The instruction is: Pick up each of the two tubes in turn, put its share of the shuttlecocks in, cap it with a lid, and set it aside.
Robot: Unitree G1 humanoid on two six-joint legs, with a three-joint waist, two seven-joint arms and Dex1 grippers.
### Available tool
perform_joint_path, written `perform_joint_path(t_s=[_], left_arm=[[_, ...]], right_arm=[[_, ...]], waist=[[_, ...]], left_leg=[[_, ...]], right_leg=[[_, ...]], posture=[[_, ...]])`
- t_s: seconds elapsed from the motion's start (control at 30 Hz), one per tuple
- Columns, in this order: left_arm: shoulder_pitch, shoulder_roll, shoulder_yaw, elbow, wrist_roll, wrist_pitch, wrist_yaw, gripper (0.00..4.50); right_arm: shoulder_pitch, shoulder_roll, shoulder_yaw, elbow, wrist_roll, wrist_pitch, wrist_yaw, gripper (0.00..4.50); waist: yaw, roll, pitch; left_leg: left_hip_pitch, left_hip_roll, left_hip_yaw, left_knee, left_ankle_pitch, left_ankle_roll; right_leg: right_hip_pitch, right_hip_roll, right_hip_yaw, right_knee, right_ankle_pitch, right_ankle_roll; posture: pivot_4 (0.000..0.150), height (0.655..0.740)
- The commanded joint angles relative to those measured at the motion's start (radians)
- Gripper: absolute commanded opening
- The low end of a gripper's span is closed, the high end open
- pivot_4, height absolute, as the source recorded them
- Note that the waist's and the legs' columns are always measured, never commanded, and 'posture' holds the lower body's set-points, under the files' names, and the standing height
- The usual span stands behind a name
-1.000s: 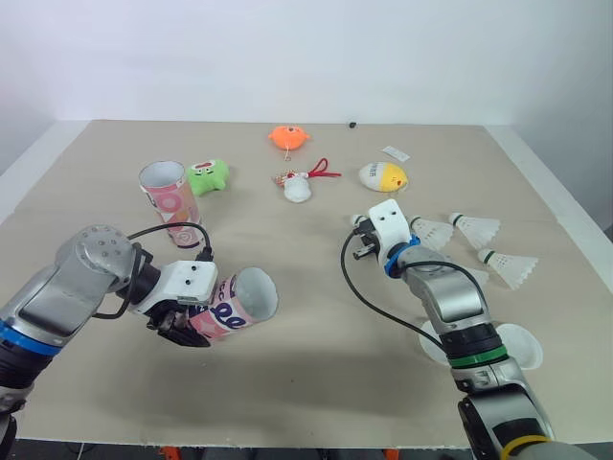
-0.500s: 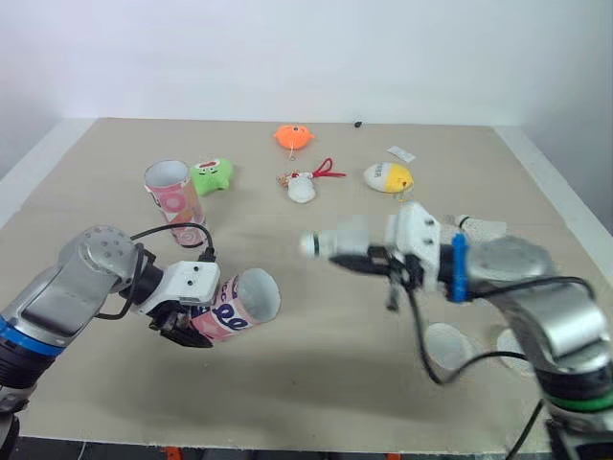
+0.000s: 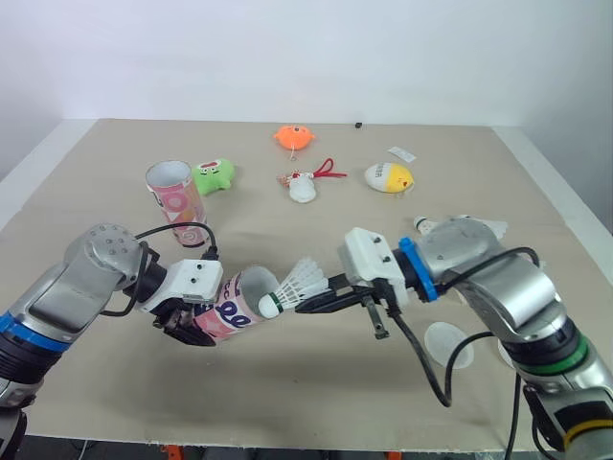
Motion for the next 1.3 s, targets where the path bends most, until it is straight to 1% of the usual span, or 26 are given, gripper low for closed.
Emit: perform_joint_path(t_s=[0.03,0.23,0.33,0.43,0.47,0.5,0.6,0.7,0.87,0.93,1.0,1.07,1.1,1.17,1.23,1.3], left_arm=[[0.014,-0.009,-0.032,-0.034,0.000,0.027,0.008,3.07],[0.006,-0.013,-0.033,-0.051,-0.002,0.055,0.014,3.07],[0.003,-0.016,-0.033,-0.053,-0.002,0.062,0.016,3.07],[0.001,-0.019,-0.033,-0.053,-0.002,0.065,0.018,3.07],[0.000,-0.020,-0.033,-0.055,-0.002,0.066,0.017,3.07],[0.000,-0.021,-0.034,-0.056,-0.001,0.068,0.017,3.07],[-0.011,-0.029,-0.040,-0.055,0.002,0.073,0.015,3.07],[-0.019,-0.034,-0.044,-0.050,0.004,0.075,0.013,3.07],[-0.019,-0.035,-0.045,-0.054,0.000,0.080,0.018,3.07],[-0.014,-0.037,-0.043,-0.063,-0.003,0.086,0.024,3.07],[-0.001,-0.037,-0.040,-0.077,-0.009,0.094,0.031,3.07],[0.012,-0.038,-0.041,-0.083,-0.011,0.096,0.036,3.07],[0.014,-0.040,-0.044,-0.082,-0.011,0.094,0.038,3.07],[0.011,-0.047,-0.051,-0.069,-0.010,0.084,0.038,3.07],[-0.002,-0.060,-0.062,-0.048,-0.006,0.069,0.033,3.07],[-0.020,-0.073,-0.074,-0.023,0.001,0.051,0.025,3.07]], right_arm=[[-0.063,0.040,0.041,0.033,-0.031,-0.029,0.039,0.03],[-0.153,0.115,0.074,0.128,-0.054,-0.024,0.076,0.03],[-0.156,0.119,0.076,0.127,-0.048,-0.015,0.103,1.05],[-0.147,0.127,0.048,0.107,-0.001,0.014,0.119,2.23],[-0.143,0.129,0.021,0.101,0.038,0.037,0.125,2.88],[-0.140,0.130,-0.004,0.098,0.072,0.058,0.131,3.13],[-0.127,0.118,-0.093,0.101,0.171,0.115,0.129,3.13],[-0.097,0.086,-0.187,0.097,0.239,0.157,0.104,3.13],[0.024,-0.005,-0.360,0.010,0.322,0.216,0.010,3.13],[0.137,-0.069,-0.432,-0.039,0.264,0.200,-0.072,3.13],[0.283,-0.123,-0.543,-0.078,0.204,0.221,-0.198,3.13],[0.439,-0.143,-0.688,-0.115,0.181,0.283,-0.308,3.13],[0.523,-0.150,-0.760,-0.141,0.184,0.306,-0.329,3.13],[0.716,-0.161,-0.897,-0.208,0.177,0.320,-0.333,3.13],[0.911,-0.167,-1.015,-0.270,0.173,0.291,-0.274,3.13],[1.038,-0.147,-1.124,-0.292,0.224,0.284,-0.217,3.13]], waist=[[0.000,0.000,0.000],[0.000,0.000,0.000],[0.001,0.000,0.000],[0.000,0.000,0.000],[0.000,0.000,0.000],[0.000,0.000,0.000],[0.001,0.000,0.000],[0.002,0.000,0.000],[0.006,0.000,0.000],[0.010,0.000,0.000],[0.011,0.000,0.000],[0.017,0.000,0.000],[0.024,0.000,0.000],[0.028,0.001,-0.001],[0.027,0.002,-0.002],[0.026,0.004,-0.003]], left_leg=[[0.000,0.000,0.000,0.000,0.000,0.000],[0.000,0.001,0.000,0.000,0.000,0.000],[0.000,0.000,0.000,0.000,0.000,0.000],[-0.001,0.000,0.000,0.000,0.000,0.000],[-0.001,0.000,0.000,0.000,0.000,0.000],[-0.001,0.000,0.000,0.000,0.000,0.000],[-0.001,0.000,-0.001,0.000,0.000,0.000],[-0.001,0.000,-0.001,0.001,0.000,0.000],[-0.002,-0.002,-0.001,0.001,0.000,0.000],[-0.002,-0.003,-0.001,0.001,0.000,0.000],[-0.002,-0.004,-0.002,0.000,0.000,0.000],[-0.002,-0.006,-0.002,-0.001,0.000,0.000],[-0.002,-0.008,-0.002,-0.001,0.000,0.000],[-0.002,-0.010,-0.001,-0.002,-0.001,0.001],[-0.002,-0.013,-0.002,-0.002,-0.002,0.004],[-0.002,-0.014,-0.001,-0.001,-0.004,0.005]], right_leg=[[0.000,0.000,0.000,0.000,0.000,0.000],[0.000,0.000,-0.001,0.000,0.001,-0.001],[0.000,0.000,-0.001,0.000,0.000,0.000],[0.000,0.000,0.000,0.000,0.000,0.000],[0.000,0.000,-0.001,0.000,0.000,0.000],[0.000,0.000,0.000,0.000,0.000,0.000],[0.000,0.000,-0.001,0.000,0.001,0.000],[0.001,0.000,-0.001,0.000,0.000,0.000],[0.001,-0.002,-0.001,0.000,0.000,0.001],[0.000,-0.003,-0.001,0.000,-0.001,0.002],[0.001,-0.004,-0.002,0.000,-0.002,0.003],[0.001,-0.006,-0.002,0.000,-0.003,0.005],[0.001,-0.008,-0.002,0.000,-0.003,0.006],[0.001,-0.011,-0.001,0.000,-0.003,0.011],[0.002,-0.014,-0.002,0.000,-0.005,0.014],[0.003,-0.014,-0.001,-0.001,-0.005,0.015]], posture=[[0.150,0.7323],[0.150,0.7323],[0.150,0.7323],[0.150,0.7323],[0.150,0.7323],[0.150,0.7323],[0.150,0.7323],[0.150,0.7323],[0.150,0.7323],[0.150,0.7323],[0.150,0.7323],[0.150,0.7323],[0.150,0.7323],[0.150,0.7323],[0.150,0.7323],[0.150,0.7323]])
